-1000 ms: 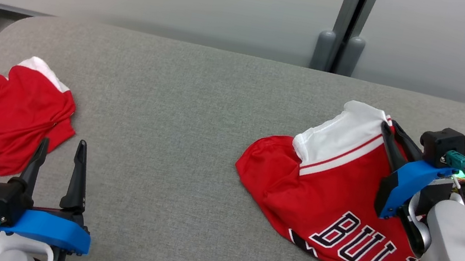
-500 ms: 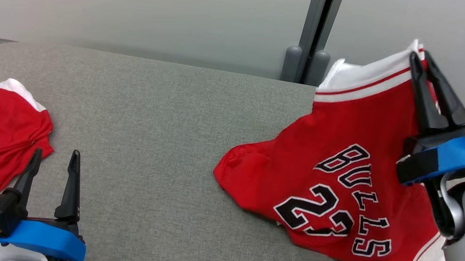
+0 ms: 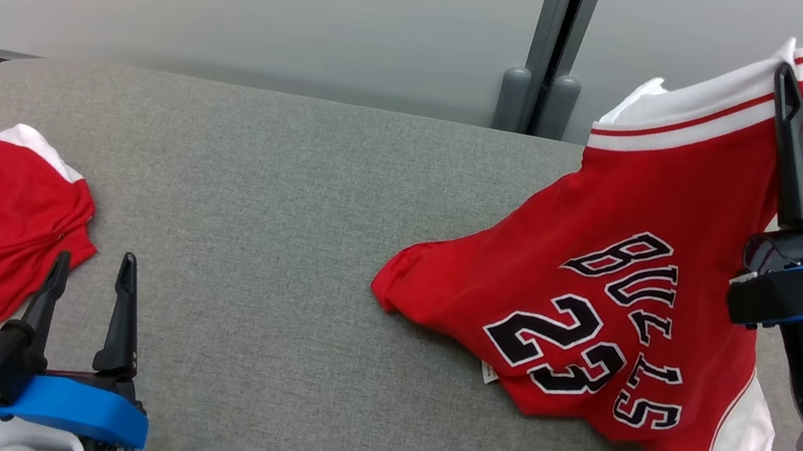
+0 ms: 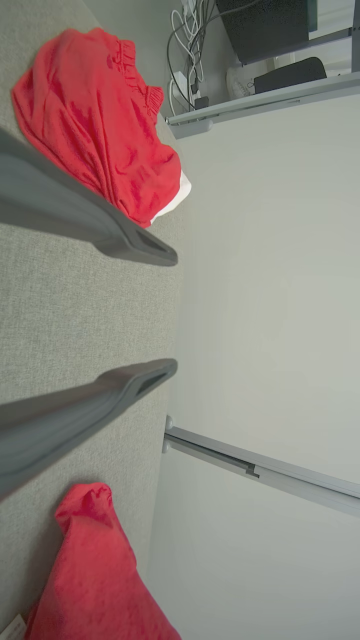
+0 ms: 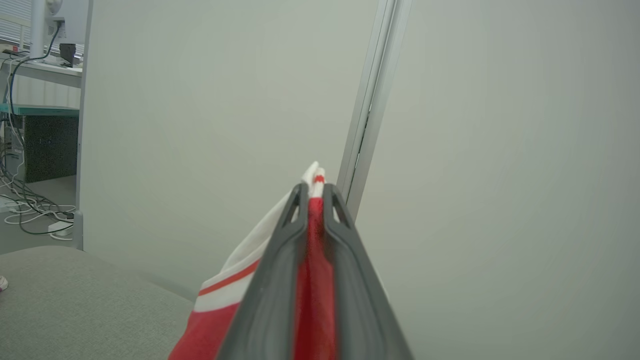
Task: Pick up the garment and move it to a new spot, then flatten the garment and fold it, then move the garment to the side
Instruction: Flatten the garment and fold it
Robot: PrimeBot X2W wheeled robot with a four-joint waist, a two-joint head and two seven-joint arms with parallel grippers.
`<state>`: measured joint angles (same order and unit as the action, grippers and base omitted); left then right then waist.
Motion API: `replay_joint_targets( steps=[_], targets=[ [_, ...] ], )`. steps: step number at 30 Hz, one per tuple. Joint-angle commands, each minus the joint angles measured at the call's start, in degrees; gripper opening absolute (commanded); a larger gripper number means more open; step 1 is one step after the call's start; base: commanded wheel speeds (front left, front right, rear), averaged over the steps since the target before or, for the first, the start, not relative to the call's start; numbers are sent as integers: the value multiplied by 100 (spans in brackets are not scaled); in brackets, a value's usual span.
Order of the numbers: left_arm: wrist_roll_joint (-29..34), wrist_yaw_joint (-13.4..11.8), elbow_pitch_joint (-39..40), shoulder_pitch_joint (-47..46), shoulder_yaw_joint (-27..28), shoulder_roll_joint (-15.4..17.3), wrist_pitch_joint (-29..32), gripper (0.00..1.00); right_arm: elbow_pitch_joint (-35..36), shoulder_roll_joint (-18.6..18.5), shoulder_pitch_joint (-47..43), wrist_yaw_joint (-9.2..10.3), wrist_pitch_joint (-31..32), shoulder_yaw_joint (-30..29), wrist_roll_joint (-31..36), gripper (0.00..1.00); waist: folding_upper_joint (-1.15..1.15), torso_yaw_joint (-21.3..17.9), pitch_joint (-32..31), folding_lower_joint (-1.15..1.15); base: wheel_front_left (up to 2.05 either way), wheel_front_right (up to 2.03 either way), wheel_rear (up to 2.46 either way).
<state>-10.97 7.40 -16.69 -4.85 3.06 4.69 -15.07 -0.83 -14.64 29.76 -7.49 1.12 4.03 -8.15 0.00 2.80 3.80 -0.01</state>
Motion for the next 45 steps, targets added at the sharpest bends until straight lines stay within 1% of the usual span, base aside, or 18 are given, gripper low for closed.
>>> replay_joint_targets(
  steps=[1,4,7,12,18,19,24,25,26,29,34,35,36,37,41,45],
  targets=[
    [-5,15,15,-64,15,-15,-15,100,35,38,-51,-1,23,-33,34,0,0,22,34,1,0,0,0],
    [-31,15,21,-125,-9,-25,-15,100,-1,48,37,-1,69,-93,63,0,0,64,115,1,0,0,0],
    [-62,15,35,-196,-61,-33,-15,100,-228,48,238,-1,83,-162,96,0,0,141,254,1,0,0,0],
    [-110,15,38,-370,-147,-40,-15,100,-803,-65,700,-1,59,-145,254,0,0,297,513,1,0,0,0],
    [-188,15,8,-633,-317,-49,-15,100,-1871,-328,1612,-1,22,-107,480,0,0,583,855,1,0,0,0],
    [-222,15,-6,-713,-347,-49,-15,100,-2302,-432,1945,-1,-12,-111,548,0,0,686,960,1,0,0,0],
    [-300,15,-26,-897,-486,-52,-15,100,-3350,-604,2754,-1,-194,-186,855,0,0,930,1206,1,0,0,0],
    [-311,15,-33,-927,-495,-54,-15,100,-3555,-615,2902,-1,-251,-212,913,0,0,976,1245,1,0,0,0],
    [-311,15,-33,-927,-495,-54,-15,100,-3555,-615,2902,-1,-251,-212,913,0,0,976,1245,1,0,0,0],
    [-347,15,-49,-1026,-560,-57,-15,100,-4127,-664,3288,-1,-391,-360,1187,0,0,1123,1366,1,0,0,0],
    [-381,15,-54,-1129,-633,-71,-15,100,-4995,-586,3705,-1,-639,-631,1582,0,0,1268,1494,1,0,0,0],
    [-387,15,-60,-1124,-633,-71,-15,100,-5155,-561,3751,-1,-665,-693,1650,4,0,1279,1503,1,0,0,0],
    [-392,15,-64,-1122,-642,-73,-15,100,-5303,-549,3812,0,-696,-752,1710,35,0,1292,1518,1,0,0,0],
    [-392,15,-66,-1128,-646,-77,-15,100,-5438,-523,3863,0,-743,-803,1761,100,0,1299,1528,1,0,0,0],
    [-394,15,-81,-1122,-614,-74,-15,100,-5854,-454,3887,0,-960,-963,1933,100,0,1248,1522,1,0,0,0],
    [-356,15,-89,-1042,-563,-28,-15,100,-6156,-355,3844,0,-1233,-1001,2017,100,0,1080,1410,1,0,0,0]
  ],
)
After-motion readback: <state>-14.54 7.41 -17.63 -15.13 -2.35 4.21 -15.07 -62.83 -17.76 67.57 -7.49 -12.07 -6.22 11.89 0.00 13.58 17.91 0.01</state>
